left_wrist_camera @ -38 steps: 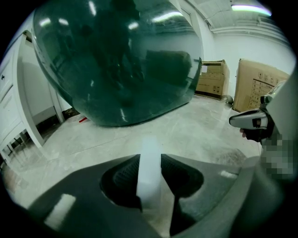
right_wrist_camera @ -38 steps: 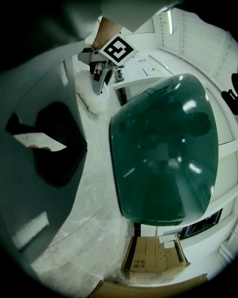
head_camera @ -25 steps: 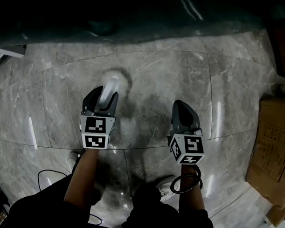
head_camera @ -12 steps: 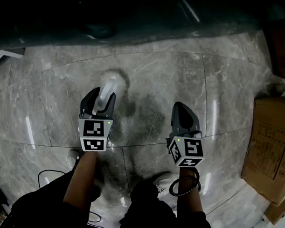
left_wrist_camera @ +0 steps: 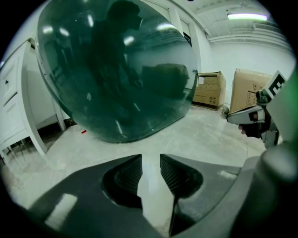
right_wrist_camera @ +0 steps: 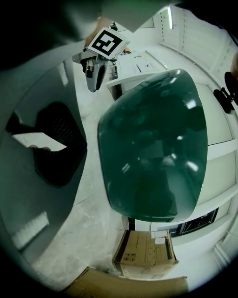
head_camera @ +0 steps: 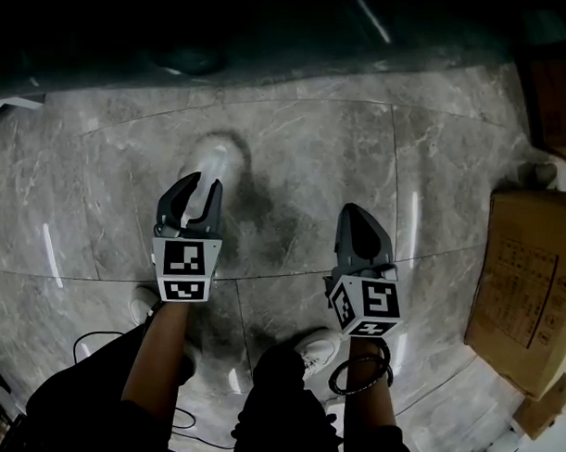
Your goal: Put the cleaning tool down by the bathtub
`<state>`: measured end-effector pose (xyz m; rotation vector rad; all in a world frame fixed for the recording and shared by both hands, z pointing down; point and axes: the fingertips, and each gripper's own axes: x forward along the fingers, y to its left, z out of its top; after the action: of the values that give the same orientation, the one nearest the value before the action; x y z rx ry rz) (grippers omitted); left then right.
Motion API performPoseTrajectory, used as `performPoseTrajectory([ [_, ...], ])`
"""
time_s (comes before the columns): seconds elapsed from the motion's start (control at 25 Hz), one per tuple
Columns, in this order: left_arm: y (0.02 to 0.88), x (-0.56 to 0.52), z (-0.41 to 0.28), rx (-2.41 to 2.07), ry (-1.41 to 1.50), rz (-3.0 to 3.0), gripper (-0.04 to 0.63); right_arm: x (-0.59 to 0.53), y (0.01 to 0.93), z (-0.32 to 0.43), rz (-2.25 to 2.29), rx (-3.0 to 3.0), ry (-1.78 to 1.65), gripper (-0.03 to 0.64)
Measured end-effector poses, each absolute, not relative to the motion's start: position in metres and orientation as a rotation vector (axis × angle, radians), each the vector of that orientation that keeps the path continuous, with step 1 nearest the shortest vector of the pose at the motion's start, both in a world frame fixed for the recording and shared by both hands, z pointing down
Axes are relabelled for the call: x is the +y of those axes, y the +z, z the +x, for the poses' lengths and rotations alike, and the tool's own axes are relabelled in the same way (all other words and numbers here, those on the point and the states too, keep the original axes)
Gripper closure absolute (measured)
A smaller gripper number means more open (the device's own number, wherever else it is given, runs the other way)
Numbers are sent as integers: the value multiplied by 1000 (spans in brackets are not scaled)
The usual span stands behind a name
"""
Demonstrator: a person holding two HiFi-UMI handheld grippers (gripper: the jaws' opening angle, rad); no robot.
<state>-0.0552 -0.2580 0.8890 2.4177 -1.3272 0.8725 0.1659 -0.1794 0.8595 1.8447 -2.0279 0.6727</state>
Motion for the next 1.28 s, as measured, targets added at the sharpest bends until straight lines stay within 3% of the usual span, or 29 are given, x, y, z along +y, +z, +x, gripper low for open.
performPoseTrajectory([
  [0.52, 848, -253, -44, -1273, 886, 2443, 594, -174, 803, 165, 1837, -1999, 678, 598],
  [1.28, 698, -239, -28, -1164, 950, 2474, 594, -177, 646, 162, 1873, -1986, 704, 597],
])
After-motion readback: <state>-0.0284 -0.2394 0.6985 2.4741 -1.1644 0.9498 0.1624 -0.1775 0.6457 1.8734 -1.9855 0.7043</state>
